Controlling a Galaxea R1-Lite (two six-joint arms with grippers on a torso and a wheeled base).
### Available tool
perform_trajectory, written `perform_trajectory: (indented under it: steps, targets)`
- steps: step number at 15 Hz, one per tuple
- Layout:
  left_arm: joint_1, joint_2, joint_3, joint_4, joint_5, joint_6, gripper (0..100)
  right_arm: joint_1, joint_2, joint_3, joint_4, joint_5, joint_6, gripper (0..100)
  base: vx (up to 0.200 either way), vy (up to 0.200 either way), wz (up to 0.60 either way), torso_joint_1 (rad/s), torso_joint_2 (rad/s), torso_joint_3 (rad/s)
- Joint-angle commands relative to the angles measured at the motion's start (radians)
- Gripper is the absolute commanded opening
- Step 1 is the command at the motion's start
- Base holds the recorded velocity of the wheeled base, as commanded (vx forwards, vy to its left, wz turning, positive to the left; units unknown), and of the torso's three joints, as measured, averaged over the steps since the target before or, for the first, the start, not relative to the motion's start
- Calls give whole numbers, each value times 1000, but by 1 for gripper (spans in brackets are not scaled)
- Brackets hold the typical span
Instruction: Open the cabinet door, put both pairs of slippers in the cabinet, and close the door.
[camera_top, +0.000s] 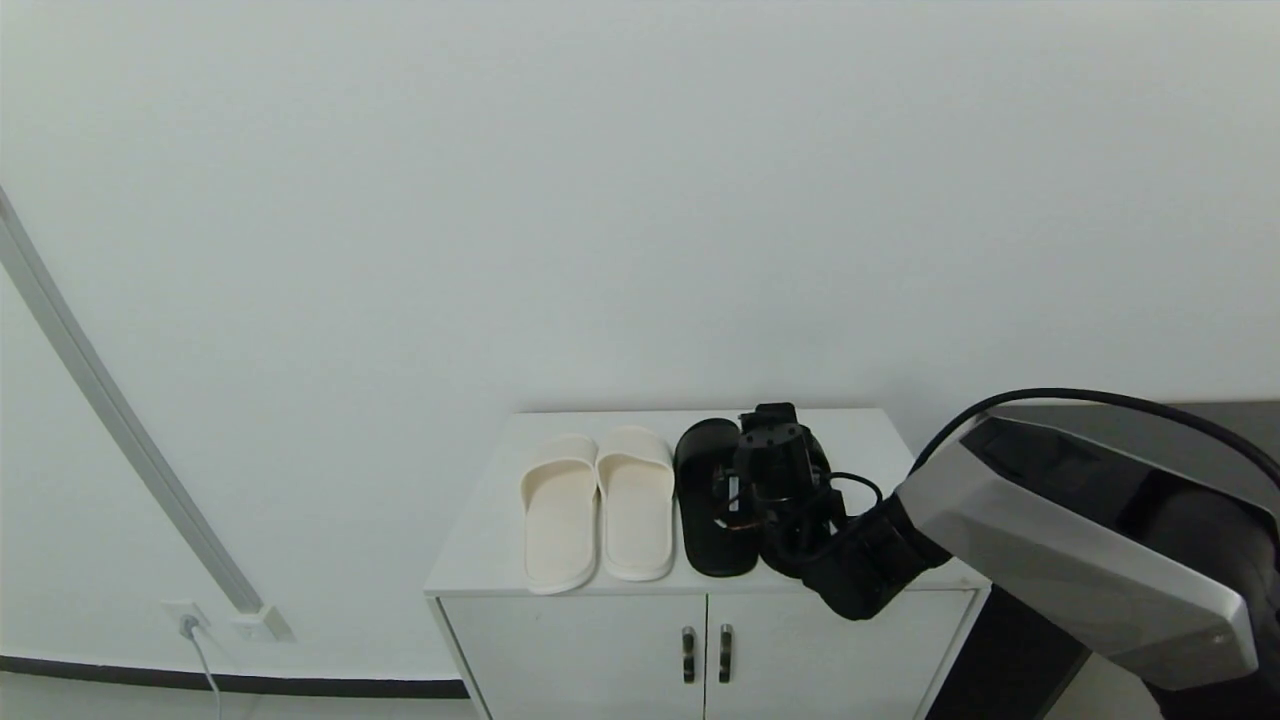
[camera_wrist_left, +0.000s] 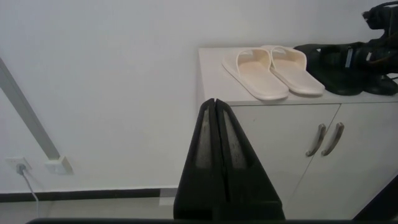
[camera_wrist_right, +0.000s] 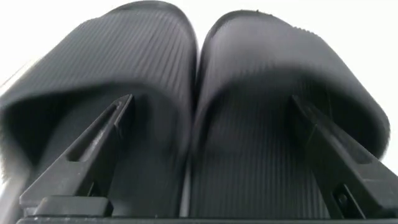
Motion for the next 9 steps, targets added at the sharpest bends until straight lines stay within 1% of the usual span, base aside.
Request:
perform_trajectory:
  steps: [1, 3, 4, 9]
  targets:
    - [0, 1, 0, 0, -1, -1, 0, -18, 52, -70, 0, 8, -13, 100, 0, 0, 0, 0, 0, 0]
    - [0, 1, 0, -1, -1, -1, 0, -18, 54, -92, 5, 8, -15, 100, 0, 0, 0, 0, 0, 0]
    - [0, 0, 0, 0, -1, -1, 0, -18, 54, -92, 5, 10, -15, 0, 0, 0, 0, 0, 0, 0]
    - [0, 1, 0, 0, 1, -1, 0, -18, 59, -86, 3, 8, -15, 0, 0, 0, 0, 0, 0, 0]
